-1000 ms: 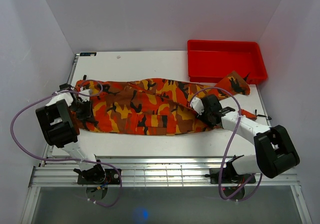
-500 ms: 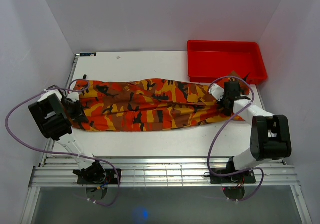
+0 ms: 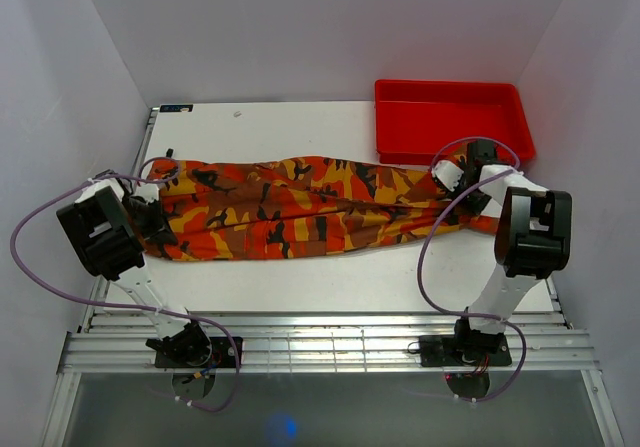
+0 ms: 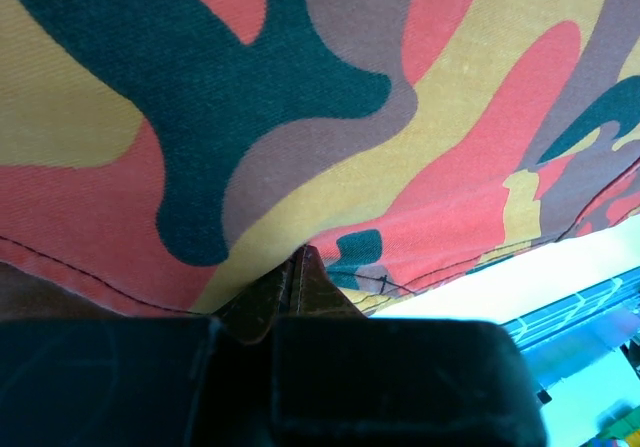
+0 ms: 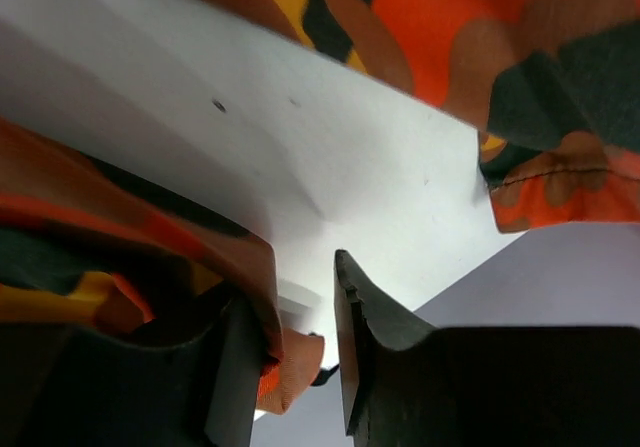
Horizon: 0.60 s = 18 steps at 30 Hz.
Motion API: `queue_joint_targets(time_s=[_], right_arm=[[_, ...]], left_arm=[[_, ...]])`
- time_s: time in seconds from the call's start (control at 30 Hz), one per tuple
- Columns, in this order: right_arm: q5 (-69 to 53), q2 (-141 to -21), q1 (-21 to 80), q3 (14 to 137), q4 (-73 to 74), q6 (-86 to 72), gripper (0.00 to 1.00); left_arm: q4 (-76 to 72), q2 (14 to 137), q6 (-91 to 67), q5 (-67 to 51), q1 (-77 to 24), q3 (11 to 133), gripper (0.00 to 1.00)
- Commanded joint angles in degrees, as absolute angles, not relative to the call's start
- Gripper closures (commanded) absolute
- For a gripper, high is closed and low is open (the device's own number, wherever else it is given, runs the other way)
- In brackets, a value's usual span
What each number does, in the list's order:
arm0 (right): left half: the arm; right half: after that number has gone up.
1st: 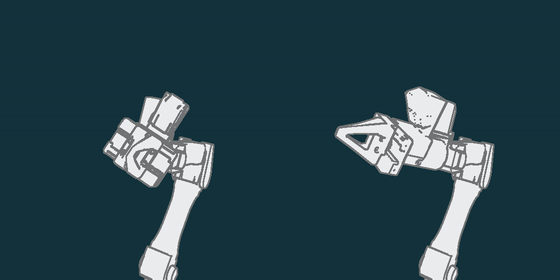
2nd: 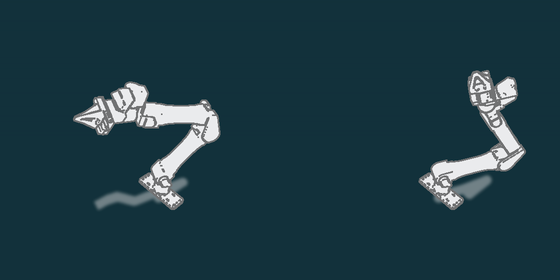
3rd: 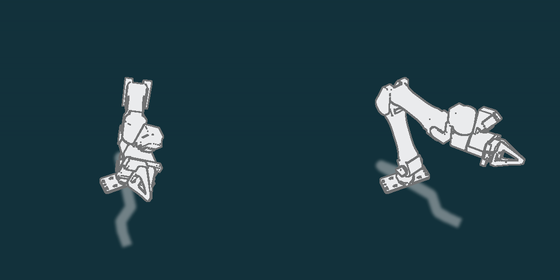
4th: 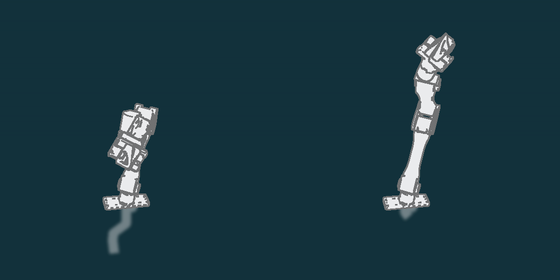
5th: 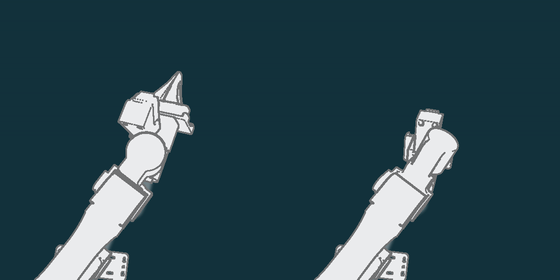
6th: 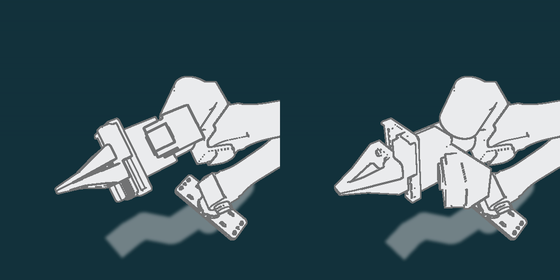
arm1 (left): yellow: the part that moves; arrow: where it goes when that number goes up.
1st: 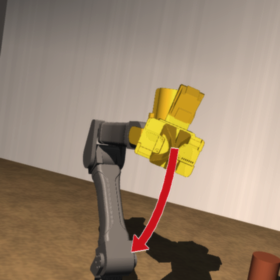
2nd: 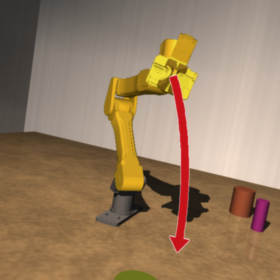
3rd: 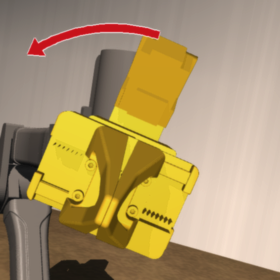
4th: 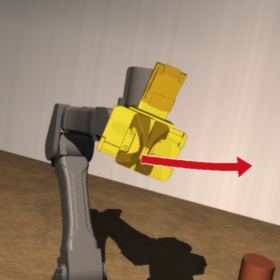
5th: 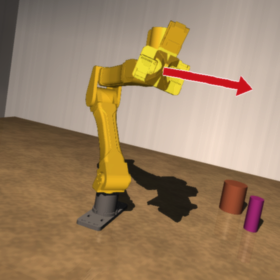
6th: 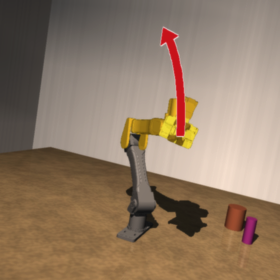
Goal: Fold and stack the trousers
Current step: Flatten the trousers out
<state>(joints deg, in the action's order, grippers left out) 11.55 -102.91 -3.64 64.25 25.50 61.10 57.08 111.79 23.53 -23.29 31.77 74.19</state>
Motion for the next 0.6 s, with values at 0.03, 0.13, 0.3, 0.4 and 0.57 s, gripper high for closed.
queue_joint_targets(time_s=[0.03,0.13,0.3,0.4,0.57], right_arm=[[22.4,-105.3,-12.9,72.4,28.7,67.1,0.63],[22.8,-106.7,-14.8,77.0,28.8,66.1,0.61],[23.2,-105.2,-15.4,80.5,28.7,65.7,0.48],[22.9,-103.4,-15.9,82.5,28.7,66.7,0.29],[19.1,-99.1,-15.9,85.8,32.6,67.7,0.22]], left_arm=[[47.3,112.8,29.1,-8.7,34.2,73.6,0.96],[47.8,112.3,29.0,-9.8,34.2,73.4,0.93],[49.1,110.1,31.5,-12.4,34.2,72.2,0.8],[50.4,109.1,33.1,-12.7,34.0,72.8,0.71],[54.1,106.3,34.9,-15.5,34.1,75.5,0.57]])
